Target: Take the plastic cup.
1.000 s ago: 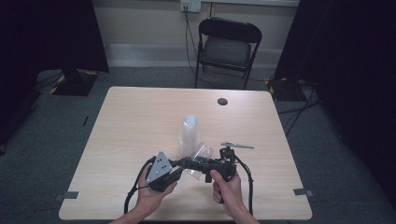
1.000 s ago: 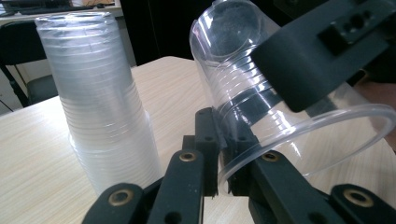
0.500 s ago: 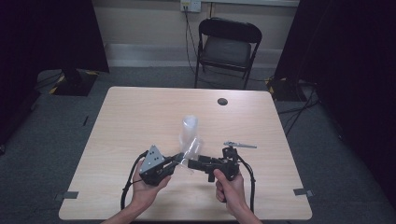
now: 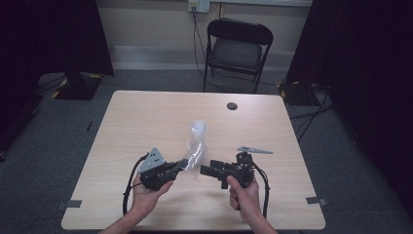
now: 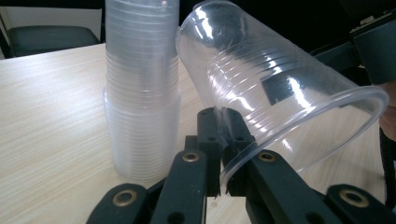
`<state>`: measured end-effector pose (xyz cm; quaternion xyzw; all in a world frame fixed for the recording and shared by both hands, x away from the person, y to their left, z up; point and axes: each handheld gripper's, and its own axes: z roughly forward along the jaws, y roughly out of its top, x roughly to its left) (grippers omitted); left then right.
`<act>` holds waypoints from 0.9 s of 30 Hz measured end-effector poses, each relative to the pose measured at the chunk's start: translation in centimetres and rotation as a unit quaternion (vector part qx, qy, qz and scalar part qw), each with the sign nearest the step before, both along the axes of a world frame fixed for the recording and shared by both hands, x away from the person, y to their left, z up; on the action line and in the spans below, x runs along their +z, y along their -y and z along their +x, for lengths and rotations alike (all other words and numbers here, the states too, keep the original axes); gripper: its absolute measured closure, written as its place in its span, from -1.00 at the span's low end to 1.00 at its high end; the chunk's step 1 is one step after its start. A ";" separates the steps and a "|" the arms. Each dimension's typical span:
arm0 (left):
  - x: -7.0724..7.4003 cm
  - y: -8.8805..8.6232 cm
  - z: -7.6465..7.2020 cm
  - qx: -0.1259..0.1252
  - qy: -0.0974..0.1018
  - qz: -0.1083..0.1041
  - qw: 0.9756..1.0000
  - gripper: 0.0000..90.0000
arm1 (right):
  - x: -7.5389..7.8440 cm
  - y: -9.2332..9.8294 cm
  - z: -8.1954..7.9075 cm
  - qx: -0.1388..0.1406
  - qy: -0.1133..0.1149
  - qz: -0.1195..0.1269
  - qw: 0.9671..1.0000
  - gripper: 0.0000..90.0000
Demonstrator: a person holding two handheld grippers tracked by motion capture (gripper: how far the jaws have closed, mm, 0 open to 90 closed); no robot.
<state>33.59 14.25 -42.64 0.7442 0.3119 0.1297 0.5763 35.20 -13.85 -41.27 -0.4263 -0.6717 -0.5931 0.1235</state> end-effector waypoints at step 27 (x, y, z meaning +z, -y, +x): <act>0.0 0.1 0.3 -0.039 -0.070 0.031 0.996 0.95 | 0.1 2.2 -0.9 -0.006 0.134 -0.126 0.983 -0.62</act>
